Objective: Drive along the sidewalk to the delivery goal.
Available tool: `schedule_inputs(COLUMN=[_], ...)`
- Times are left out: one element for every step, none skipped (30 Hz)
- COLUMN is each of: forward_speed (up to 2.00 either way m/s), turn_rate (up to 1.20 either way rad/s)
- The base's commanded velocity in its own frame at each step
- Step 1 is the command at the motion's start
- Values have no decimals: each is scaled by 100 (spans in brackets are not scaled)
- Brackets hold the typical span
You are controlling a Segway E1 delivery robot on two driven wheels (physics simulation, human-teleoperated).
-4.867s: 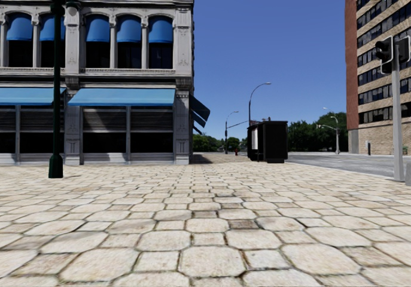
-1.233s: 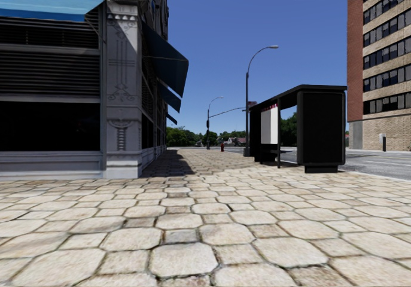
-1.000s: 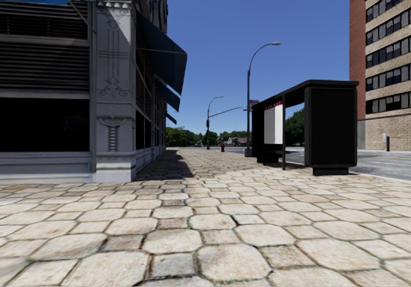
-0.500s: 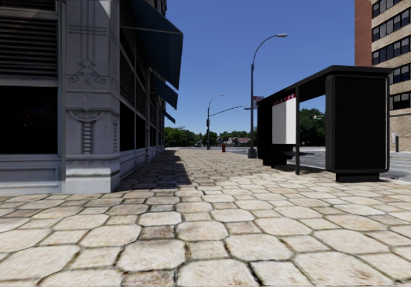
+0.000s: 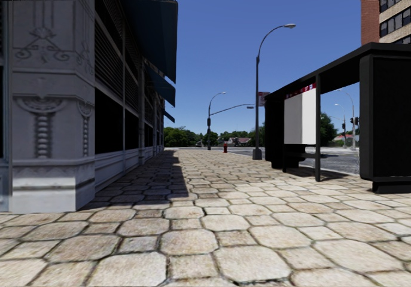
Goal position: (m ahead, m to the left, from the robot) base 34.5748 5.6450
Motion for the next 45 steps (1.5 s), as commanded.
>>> schedule_inputs(forward_speed=[200, 200, 200, 200, 200, 200, 200, 200, 200, 200, 200, 200, 200, 200, 200, 200, 200, 200, 200, 200, 200, 200, 200, 200, 200, 200, 200, 200, 200, 200, 200, 200, 200, 200, 200, 200, 200, 200, 200, 200, 200, 200, 200, 200, 200], turn_rate=[19, 20, 21, 21, 21, 21, 22, 25, 30, 32, 33, 33, 33, 31, 21, 7, 0, 0, 0, 0, 0, 0, 0, 0, 0, 0, 0, 0, 0, 0, 0, 0, 0, 0, 0, 0, 0, 0, 0, 0, 0, 0, 0, 0, 0])
